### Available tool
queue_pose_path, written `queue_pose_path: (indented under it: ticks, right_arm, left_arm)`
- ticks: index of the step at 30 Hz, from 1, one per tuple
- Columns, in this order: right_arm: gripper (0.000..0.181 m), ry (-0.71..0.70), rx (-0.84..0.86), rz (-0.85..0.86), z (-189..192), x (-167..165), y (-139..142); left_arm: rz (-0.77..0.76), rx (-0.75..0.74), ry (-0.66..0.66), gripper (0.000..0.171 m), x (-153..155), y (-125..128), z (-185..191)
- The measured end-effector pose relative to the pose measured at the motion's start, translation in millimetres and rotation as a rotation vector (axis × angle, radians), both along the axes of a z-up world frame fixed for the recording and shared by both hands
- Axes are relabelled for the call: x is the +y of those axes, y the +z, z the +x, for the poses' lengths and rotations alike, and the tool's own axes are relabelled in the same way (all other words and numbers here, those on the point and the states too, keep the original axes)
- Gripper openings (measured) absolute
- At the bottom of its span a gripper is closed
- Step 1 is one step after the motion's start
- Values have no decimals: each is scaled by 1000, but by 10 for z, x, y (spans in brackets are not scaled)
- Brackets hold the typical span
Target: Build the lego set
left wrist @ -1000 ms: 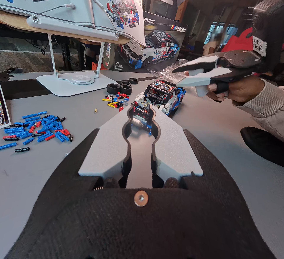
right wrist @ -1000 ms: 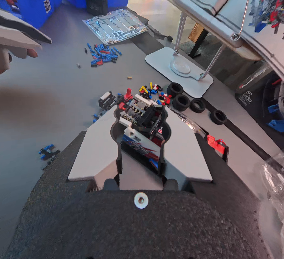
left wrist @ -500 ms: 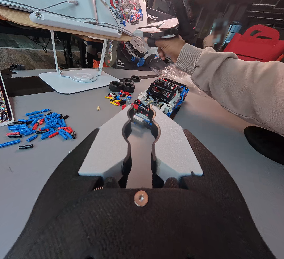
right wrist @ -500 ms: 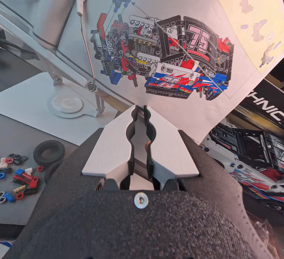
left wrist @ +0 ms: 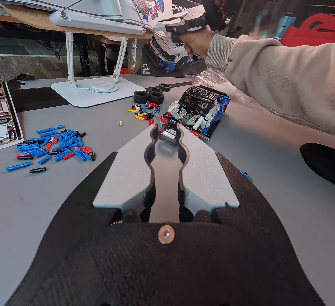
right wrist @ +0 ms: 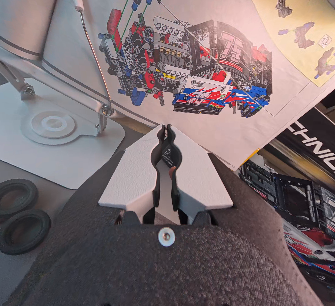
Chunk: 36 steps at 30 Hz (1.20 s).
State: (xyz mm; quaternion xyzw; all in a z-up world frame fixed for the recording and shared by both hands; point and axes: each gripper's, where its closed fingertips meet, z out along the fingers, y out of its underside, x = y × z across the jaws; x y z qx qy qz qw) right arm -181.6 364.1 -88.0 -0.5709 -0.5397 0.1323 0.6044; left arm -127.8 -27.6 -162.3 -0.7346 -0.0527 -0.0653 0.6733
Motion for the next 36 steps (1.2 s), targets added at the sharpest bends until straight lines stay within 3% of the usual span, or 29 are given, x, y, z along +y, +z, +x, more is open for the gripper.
queue_pose_path:
  ticks: [5,9,12,15,18,25,28,36]
  right_arm:
    - [10,143,105,-76,198,-440,169]
    - [27,441,82,-215,542,-1261,173]
    - [48,634,-125,-322,906,-1856,-77]
    - [90,754,-485,-343,1286,-2232,-542]
    - [108,714,-787,-218,1440,-2149,-940]
    - [107,709,-1242,-93,1454,-1911,-1520]
    - [106,748,-1346,-53,1459,-1913,-1543]
    - [106,941,-1486,248,1595,-2030,-1533]
  left_arm:
    - [20,-8,18,17,-24,54,-33]
    - [34,10,24,18,-34,91,-27]
    - [30,8,10,18,-20,78,4]
    - [20,11,-4,18,-3,52,42]
    - [15,28,-8,18,1,46,62]
    - [3,59,28,17,-23,30,-26]
    - [-4,58,31,16,-22,11,-41]
    - [-25,71,-17,17,19,-41,81]
